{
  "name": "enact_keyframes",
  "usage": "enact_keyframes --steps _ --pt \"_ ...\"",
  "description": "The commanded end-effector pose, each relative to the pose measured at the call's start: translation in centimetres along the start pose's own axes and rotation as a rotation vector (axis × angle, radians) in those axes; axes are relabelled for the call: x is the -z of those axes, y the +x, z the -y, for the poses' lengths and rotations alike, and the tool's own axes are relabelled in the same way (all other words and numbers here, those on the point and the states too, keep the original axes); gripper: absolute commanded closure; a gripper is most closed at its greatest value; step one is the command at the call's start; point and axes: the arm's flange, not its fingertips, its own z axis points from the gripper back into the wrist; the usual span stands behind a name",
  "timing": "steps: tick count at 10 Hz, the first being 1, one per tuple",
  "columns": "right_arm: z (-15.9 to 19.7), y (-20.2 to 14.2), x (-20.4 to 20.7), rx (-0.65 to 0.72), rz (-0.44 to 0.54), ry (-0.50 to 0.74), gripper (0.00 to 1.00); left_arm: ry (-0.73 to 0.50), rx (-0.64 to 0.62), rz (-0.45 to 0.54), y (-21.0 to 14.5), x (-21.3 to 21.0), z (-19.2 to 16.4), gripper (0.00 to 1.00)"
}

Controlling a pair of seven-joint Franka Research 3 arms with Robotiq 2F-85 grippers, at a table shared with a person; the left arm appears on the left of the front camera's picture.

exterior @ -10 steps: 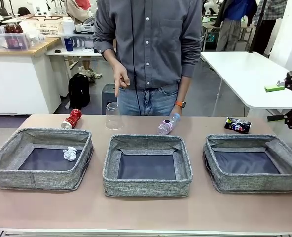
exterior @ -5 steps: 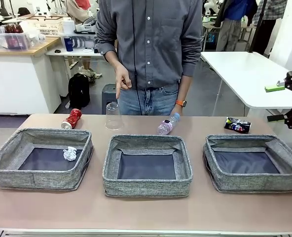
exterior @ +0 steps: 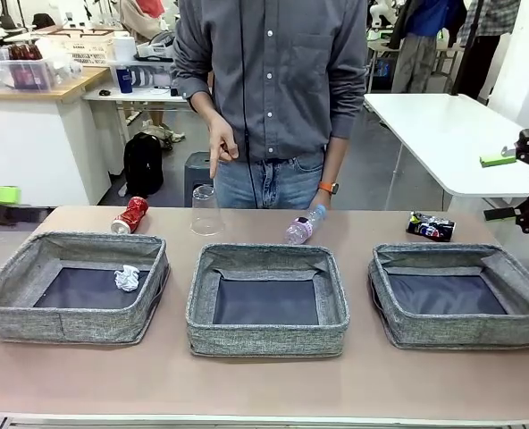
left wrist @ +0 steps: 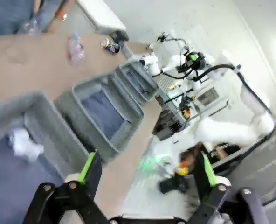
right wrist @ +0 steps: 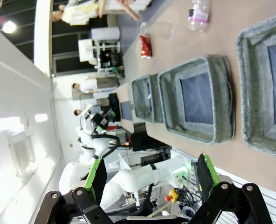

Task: Sort the waste into the appropriate baskets.
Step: Pick up the waste item pointed out by the person.

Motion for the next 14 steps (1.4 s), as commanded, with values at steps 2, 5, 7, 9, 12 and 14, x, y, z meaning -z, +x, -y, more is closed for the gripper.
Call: enact_keyframes --steps 2,5,7,9,12,14 --pt "0.1 -0.1 -0.2 -0.015 -0.001 0.003 0.0 -0.066 0.5 0.183 1.6 4.4 -4.4 0.0" --pt "0.1 -0.1 -0.2 -0.015 -0.001 0.003 0.0 0.178 0.68 0.137 4.3 7.4 -7.5 0.0" --pt "0.1 -0.1 -0.2 -0.015 -0.001 0.003 0.0 0.084 0.634 0.178 3.6 6.6 -6.2 0.0" --pt "0.1 -0.1 -0.2 -0.015 -0.001 0.003 0.0 0.084 0.634 0.178 3.6 6.6 -6.2 0.0" --pt "0.1 -0.1 -0.2 -0.015 -0.001 0.003 0.0 0.143 0.714 0.155 4.8 7.6 -8.3 0.0" --pt "0.1 -0.1 -0.2 -0.015 -0.001 0.003 0.0 0.059 0.74 0.171 7.6 10.8 -12.7 0.0"
